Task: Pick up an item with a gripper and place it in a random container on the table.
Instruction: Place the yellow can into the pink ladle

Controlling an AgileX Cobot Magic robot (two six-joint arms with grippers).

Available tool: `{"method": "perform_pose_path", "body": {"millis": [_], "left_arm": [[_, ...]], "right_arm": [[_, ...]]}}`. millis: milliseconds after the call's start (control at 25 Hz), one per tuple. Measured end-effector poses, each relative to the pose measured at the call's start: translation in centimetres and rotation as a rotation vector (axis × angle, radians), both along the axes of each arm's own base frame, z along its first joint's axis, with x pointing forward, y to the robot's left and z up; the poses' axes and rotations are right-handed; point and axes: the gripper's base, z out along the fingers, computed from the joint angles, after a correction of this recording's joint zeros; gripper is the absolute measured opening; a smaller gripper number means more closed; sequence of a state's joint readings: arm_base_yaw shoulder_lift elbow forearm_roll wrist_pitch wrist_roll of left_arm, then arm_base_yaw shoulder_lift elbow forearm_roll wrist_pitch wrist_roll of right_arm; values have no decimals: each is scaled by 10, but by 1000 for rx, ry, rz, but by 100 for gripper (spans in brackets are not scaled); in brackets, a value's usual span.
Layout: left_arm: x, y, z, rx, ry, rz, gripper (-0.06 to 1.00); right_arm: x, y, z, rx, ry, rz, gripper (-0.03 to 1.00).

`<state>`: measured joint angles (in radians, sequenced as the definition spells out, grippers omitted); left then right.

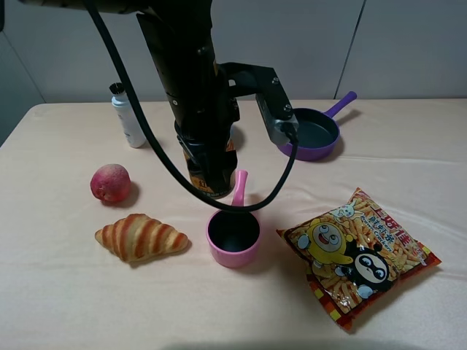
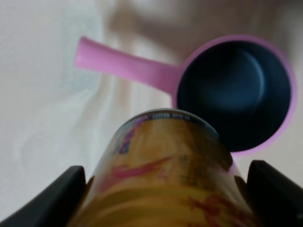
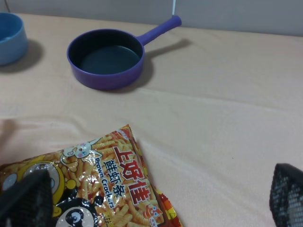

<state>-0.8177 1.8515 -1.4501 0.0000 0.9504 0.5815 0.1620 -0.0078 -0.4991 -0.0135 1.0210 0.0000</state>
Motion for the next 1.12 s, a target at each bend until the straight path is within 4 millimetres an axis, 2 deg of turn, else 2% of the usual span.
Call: {"method": "perform_pose_path", "body": {"millis": [480,960,1120], "left_arm": [[-27,-21,0,-16,46,-57,69],[-27,-21,-1,-7,41,-29,69],[-27,-25,-12,13,47,-38,69]], "right_arm": [[0,0,0,0,0,0,69],[0,0,0,0,0,0,69],[0,0,0,0,0,0,69]]}}
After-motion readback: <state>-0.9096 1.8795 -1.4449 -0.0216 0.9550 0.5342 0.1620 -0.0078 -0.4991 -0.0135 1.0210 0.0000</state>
